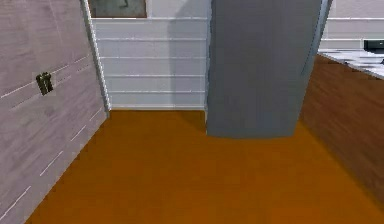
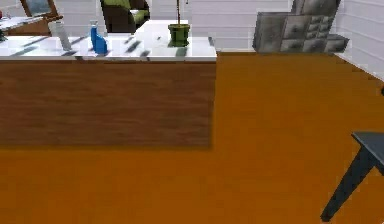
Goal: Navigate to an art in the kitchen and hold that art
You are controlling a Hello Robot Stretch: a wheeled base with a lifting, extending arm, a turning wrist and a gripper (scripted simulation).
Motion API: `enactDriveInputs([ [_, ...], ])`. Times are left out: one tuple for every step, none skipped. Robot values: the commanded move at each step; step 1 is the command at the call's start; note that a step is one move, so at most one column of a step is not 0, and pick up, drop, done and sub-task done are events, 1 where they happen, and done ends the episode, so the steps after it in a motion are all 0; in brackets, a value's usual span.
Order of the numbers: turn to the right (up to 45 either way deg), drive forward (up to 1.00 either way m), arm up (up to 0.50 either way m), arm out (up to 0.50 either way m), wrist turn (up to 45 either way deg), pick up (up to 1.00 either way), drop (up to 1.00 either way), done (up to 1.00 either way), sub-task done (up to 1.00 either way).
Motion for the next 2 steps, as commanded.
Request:
enactDriveInputs([
  [-45.0,0.00,0.00,0.00,0.0,0.00,0.00,0.00,0.00],
  [-39.0,0.00,0.00,0.00,0.0,0.00,0.00,0.00,0.00],
])
